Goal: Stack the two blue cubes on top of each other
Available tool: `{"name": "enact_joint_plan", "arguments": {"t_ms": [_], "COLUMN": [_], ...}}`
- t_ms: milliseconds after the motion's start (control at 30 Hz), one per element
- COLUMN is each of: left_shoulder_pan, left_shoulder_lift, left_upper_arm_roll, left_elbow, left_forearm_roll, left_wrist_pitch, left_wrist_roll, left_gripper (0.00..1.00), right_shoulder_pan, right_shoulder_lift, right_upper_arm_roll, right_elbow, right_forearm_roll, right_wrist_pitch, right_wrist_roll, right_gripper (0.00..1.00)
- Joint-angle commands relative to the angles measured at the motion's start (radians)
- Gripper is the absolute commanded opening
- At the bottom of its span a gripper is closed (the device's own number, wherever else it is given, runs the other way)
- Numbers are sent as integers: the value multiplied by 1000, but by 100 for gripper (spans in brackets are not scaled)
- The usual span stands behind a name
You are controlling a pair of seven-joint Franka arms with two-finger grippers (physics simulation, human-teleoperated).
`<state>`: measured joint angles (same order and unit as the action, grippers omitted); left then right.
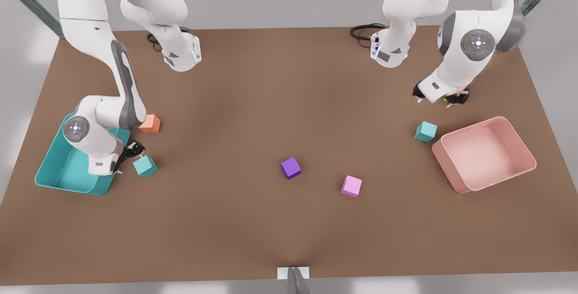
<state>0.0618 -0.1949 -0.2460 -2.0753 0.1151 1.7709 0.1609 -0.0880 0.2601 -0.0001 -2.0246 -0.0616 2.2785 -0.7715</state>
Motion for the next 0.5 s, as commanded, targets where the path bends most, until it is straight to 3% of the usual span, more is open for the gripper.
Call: {"name": "enact_joint_plan", "arguments": {"t_ms": [0,67,167,300,467], "left_shoulder_pan": [-7,35,119,208,213], "left_shoulder_lift": [57,14,2,121,111], "left_upper_arm_roll": [-1,-3,-3,-1,-1], "left_elbow": [-26,-189,-259,-267,-290], "left_forearm_roll": [6,6,0,-5,-2], "left_wrist_pitch": [235,383,423,521,516], "left_wrist_roll": [442,565,568,569,575], "left_gripper": [99,99,99,99,99], "right_shoulder_pan": [4,10,10,4,11], "right_shoulder_lift": [7,11,39,82,108], "right_upper_arm_roll": [-1,-1,-1,-17,-54], "right_elbow": [0,0,-2,-2,7], "right_forearm_roll": [45,45,45,45,28], "right_wrist_pitch": [-82,-137,-139,-128,-77], "right_wrist_roll": [63,204,267,268,232], "right_gripper": [100,100,100,100,100]}}
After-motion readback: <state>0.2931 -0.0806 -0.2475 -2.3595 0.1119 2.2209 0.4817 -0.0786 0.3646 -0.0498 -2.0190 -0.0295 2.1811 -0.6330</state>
